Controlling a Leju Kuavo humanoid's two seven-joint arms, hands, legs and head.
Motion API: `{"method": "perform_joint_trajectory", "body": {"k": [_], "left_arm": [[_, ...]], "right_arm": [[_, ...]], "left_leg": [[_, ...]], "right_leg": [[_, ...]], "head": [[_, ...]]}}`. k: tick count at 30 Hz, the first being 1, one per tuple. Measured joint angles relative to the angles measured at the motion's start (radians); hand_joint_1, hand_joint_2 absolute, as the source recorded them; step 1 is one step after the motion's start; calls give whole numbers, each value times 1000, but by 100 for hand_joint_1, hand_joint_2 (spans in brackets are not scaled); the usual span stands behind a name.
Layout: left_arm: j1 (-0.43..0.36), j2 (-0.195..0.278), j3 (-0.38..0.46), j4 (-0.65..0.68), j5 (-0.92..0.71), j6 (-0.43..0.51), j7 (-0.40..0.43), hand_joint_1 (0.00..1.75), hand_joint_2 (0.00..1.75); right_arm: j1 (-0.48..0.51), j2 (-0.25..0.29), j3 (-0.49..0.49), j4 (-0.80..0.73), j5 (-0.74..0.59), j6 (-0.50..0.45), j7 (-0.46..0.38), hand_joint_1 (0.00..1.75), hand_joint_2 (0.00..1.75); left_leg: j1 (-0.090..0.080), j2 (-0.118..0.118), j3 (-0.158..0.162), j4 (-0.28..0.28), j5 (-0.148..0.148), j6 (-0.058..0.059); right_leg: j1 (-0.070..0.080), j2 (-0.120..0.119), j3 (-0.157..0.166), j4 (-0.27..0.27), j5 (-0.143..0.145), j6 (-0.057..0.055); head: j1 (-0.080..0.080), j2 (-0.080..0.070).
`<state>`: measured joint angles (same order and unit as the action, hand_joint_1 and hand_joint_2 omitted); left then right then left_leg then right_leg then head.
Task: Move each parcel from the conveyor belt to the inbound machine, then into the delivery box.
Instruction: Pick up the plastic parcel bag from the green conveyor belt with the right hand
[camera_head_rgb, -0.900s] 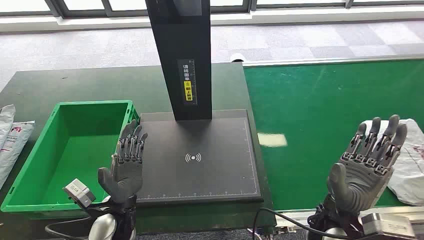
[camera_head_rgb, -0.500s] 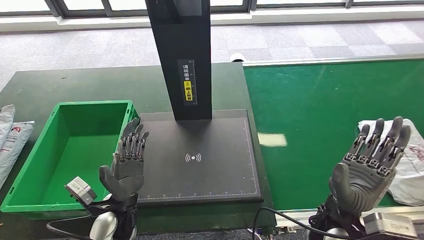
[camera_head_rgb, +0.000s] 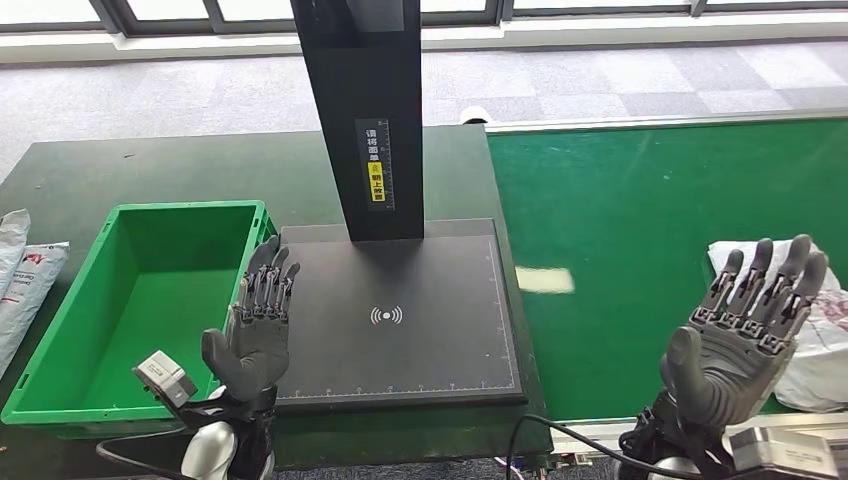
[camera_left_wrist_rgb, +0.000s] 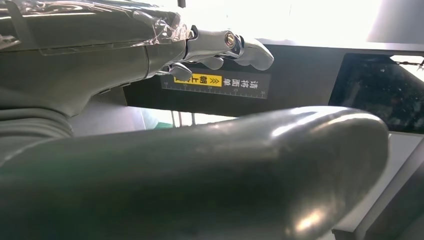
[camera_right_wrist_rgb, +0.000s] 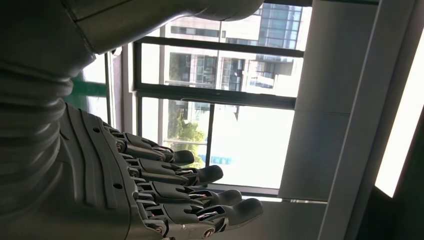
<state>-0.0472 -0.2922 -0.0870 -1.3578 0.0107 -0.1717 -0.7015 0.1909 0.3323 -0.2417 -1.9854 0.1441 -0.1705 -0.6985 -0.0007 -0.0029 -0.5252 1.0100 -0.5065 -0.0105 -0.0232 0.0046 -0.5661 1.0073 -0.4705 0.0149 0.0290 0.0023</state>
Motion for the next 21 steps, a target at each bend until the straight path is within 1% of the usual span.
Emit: {"method": "perform_joint_trajectory", "body": {"k": [7,10,12,14,17,19,21], "left_arm": [[-9,0,0,14,0,2,0,0,0],[-10,0,0,16,0,8,0,0,0],[-8,1,0,12,1,16,0,0,0],[2,2,0,-5,5,24,0,0,0],[46,11,10,-63,24,30,0,0,0],[92,17,29,-116,33,23,-1,0,0],[136,18,48,-166,28,15,-2,0,0]], "right_arm": [[0,0,-1,0,2,4,0,0,175],[-4,0,-6,2,22,-23,4,0,175],[-18,0,-23,16,61,-44,30,0,175],[-40,0,-57,50,145,-46,65,0,175],[-65,-12,-110,128,271,-61,73,0,175],[-68,-38,-126,199,296,-102,60,0,175],[-69,-65,-131,263,335,-158,66,0,175]], "left_leg": [[0,0,0,0,0,0],[0,0,0,0,0,0],[0,0,-1,0,0,0],[0,0,-4,0,0,0],[0,0,-8,0,-1,0],[0,-1,-5,0,-1,0],[0,-1,-3,0,-1,0]], "right_leg": [[0,0,0,0,0,0],[0,0,0,0,0,0],[0,0,0,0,0,0],[0,0,1,0,0,0],[0,0,1,0,-1,0],[0,0,0,0,-1,0],[0,-1,-2,0,-1,0]], "head": [[0,0],[0,0],[0,0],[0,0],[0,0],[0,0],[0,0]]}}
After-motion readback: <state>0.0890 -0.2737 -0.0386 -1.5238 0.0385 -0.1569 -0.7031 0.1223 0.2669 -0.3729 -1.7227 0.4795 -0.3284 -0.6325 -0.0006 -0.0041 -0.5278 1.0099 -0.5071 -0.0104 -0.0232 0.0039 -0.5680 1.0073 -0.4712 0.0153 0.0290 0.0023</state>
